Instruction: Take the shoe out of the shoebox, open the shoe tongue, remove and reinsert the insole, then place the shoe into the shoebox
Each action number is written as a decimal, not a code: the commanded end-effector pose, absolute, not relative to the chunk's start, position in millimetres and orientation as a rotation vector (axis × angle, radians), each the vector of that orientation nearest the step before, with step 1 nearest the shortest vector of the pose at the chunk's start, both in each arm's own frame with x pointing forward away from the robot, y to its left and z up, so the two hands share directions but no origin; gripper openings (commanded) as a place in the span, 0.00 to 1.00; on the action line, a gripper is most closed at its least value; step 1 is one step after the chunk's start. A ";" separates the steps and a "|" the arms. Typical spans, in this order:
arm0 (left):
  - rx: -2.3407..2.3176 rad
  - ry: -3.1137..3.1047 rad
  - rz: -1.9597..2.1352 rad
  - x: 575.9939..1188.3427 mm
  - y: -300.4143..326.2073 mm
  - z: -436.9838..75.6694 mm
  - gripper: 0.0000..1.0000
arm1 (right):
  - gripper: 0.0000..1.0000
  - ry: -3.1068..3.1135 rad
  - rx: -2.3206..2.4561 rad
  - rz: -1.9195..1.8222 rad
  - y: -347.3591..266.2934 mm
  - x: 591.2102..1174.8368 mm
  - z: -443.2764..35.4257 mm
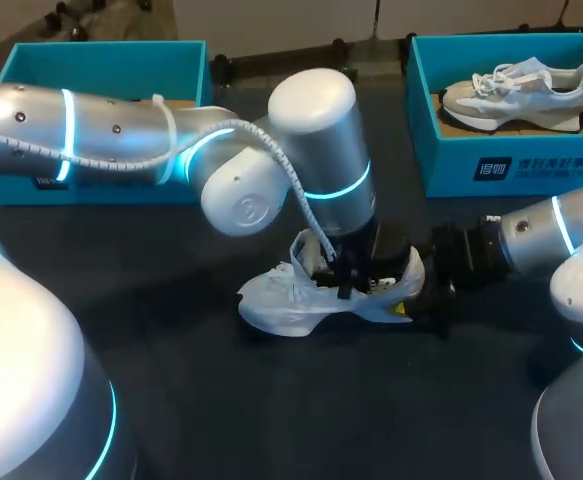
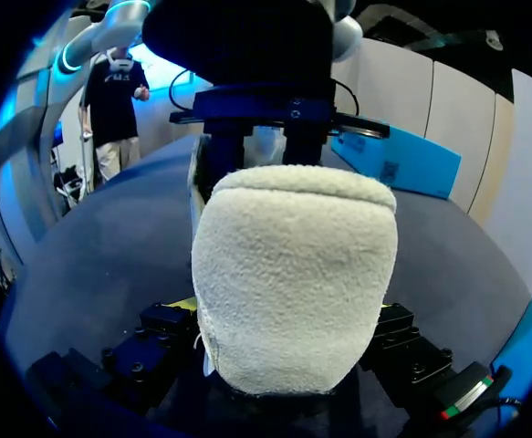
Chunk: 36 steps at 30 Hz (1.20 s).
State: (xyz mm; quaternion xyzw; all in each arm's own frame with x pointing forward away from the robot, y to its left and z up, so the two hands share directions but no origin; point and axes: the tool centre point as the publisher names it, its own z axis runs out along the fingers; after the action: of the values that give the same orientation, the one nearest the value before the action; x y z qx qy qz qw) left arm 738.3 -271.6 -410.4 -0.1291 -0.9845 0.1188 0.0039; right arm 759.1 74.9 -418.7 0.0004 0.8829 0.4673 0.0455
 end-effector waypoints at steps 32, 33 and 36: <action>-0.283 -3.118 0.524 744.9 -251.4 -397.8 0.00 | 0.00 2.697 0.004 1.423 75.0 759.3 -416.8; -0.278 -3.115 0.529 745.2 -250.6 -395.6 0.00 | 0.00 2.697 0.004 1.423 75.0 759.3 -416.8; -0.268 -3.106 0.535 745.9 -249.5 -392.8 0.00 | 0.00 2.697 0.004 1.423 75.0 759.3 -416.8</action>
State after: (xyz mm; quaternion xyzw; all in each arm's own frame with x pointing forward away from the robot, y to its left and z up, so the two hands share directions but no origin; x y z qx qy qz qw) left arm 744.3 -259.7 -399.2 -0.0834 -0.9823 0.1674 -0.0118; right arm 760.2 75.7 -417.1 0.0005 0.8826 0.4680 0.0454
